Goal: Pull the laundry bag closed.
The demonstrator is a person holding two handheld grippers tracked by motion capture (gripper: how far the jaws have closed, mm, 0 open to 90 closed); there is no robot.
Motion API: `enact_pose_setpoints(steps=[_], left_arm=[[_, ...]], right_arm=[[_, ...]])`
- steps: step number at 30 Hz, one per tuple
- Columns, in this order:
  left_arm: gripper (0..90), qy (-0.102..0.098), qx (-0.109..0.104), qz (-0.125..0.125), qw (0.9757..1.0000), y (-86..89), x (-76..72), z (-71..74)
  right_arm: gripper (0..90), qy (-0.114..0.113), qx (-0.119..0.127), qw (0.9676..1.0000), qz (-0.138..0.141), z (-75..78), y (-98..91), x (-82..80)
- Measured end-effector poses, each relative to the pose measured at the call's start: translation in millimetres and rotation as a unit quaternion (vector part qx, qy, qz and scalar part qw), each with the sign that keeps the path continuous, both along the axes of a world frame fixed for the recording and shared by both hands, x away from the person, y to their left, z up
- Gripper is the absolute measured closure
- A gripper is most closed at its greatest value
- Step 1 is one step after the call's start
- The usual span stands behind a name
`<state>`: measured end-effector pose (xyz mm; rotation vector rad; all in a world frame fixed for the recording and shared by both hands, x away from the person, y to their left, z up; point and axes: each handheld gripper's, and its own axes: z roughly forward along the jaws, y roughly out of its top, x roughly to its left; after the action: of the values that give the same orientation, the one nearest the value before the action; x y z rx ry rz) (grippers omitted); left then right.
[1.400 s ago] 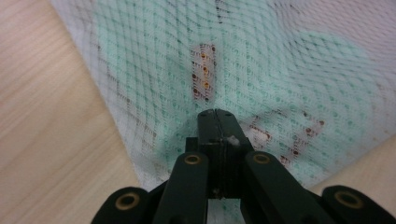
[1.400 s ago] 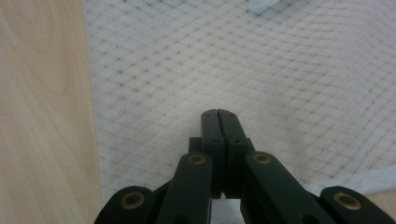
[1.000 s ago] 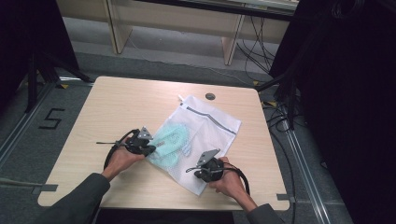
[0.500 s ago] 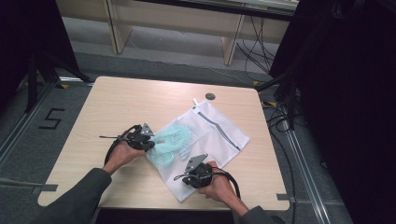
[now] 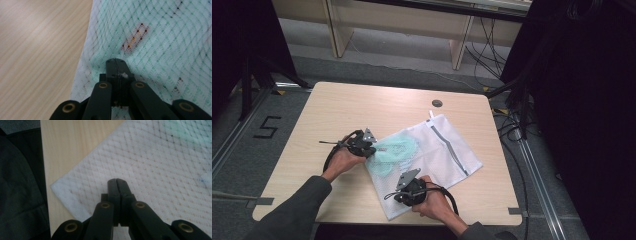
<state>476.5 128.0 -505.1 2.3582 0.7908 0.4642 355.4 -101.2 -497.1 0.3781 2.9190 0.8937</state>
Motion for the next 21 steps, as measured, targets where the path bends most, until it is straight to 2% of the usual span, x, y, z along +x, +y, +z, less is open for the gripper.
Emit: enact_pose_setpoints(steps=[3,6,7,8,9,11,12,14,16,17,19,20,21], left_arm=[[89.5,0.000,-0.004,0.004,1.0000,2.1,4.5,-0.6],[89.5,-0.012,0.000,0.002,0.9999,1.4,7.4,-1.1],[89.5,-0.015,0.002,0.000,0.9999,1.4,8.0,-1.2],[89.5,-0.011,0.000,0.004,0.9999,1.3,7.5,-1.2],[89.5,-0.013,0.002,0.003,0.9999,1.9,7.2,0.3],[89.6,-0.015,-0.012,0.007,0.9998,3.2,6.6,2.3],[89.6,-0.012,-0.024,0.012,0.9996,5.0,5.4,5.1],[89.6,-0.012,-0.037,0.012,0.9992,7.0,0.3,10.6],[89.5,-0.006,-0.049,-0.001,0.9988,6.6,-11.2,16.4],[89.5,-0.003,-0.058,-0.011,0.9982,5.3,-19.8,19.5],[89.6,0.007,-0.078,-0.021,0.9967,2.4,-32.8,22.5],[89.6,0.014,-0.083,-0.029,0.9960,0.4,-40.3,22.7],[89.5,0.020,-0.089,-0.040,0.9950,-2.5,-48.8,22.0]], right_arm=[[90.0,0.001,0.002,0.9999,0.015,-0.4,8.4,-1.4],[90.0,0.008,0.009,0.9998,0.018,-1.7,15.6,-2.9],[90.0,0.004,0.010,0.9995,0.030,-1.4,17.7,-0.8],[90.0,0.004,0.010,0.9995,0.030,-1.4,17.7,-0.8],[90.0,0.018,0.012,0.9996,0.018,-1.7,17.5,-2.2],[90.0,0.006,0.018,0.9997,0.017,0.8,13.1,3.0],[90.0,0.004,0.024,0.9996,0.011,4.5,8.1,6.6],[90.0,0.009,0.038,0.9990,-0.023,14.4,-4.9,13.1],[90.0,-0.015,0.051,0.9978,-0.040,21.3,-24.0,26.1],[90.0,-0.018,0.049,0.9973,-0.051,22.5,-31.4,29.3],[90.0,-0.018,0.035,0.9947,-0.095,22.7,-62.3,40.0],[90.0,-0.018,0.035,0.9947,-0.095,22.7,-62.3,40.0],[90.0,-0.023,0.029,0.9937,-0.106,21.4,-72.6,44.0]])
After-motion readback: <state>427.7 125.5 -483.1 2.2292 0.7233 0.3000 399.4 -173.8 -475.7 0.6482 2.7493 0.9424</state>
